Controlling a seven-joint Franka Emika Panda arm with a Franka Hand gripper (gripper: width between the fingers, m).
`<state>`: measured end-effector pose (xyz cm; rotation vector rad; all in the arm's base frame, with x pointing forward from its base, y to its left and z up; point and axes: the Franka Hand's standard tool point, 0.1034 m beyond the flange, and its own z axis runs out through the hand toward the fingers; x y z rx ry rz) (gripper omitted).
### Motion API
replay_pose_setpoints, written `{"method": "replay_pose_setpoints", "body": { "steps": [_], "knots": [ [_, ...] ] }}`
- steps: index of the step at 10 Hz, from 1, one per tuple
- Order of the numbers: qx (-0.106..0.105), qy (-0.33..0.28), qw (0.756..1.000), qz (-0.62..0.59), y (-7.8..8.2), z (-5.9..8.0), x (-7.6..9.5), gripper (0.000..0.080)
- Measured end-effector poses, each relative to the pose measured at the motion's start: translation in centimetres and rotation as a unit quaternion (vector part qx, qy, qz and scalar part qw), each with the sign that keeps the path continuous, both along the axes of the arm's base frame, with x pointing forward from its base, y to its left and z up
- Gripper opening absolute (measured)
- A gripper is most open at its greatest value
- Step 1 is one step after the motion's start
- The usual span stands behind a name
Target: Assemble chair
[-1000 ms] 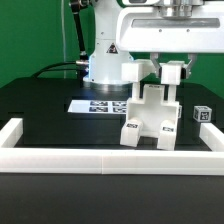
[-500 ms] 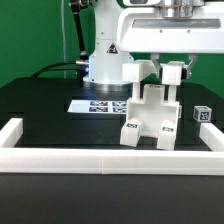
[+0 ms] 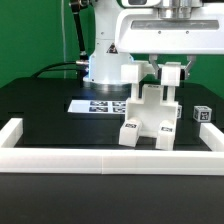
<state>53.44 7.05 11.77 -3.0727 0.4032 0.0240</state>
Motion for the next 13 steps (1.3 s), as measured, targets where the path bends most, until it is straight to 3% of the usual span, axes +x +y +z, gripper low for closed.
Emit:
{"method": "replay_pose_setpoints", "body": {
  "steps": [6, 13],
  "knots": [
    [-0.002, 0.000, 1.000, 0.006, 0.1, -0.5, -0.2, 0.0290],
    [-0.011, 0.011, 1.000, 0.018, -1.3, -2.8, 0.1, 0.0290]
  ]
}}
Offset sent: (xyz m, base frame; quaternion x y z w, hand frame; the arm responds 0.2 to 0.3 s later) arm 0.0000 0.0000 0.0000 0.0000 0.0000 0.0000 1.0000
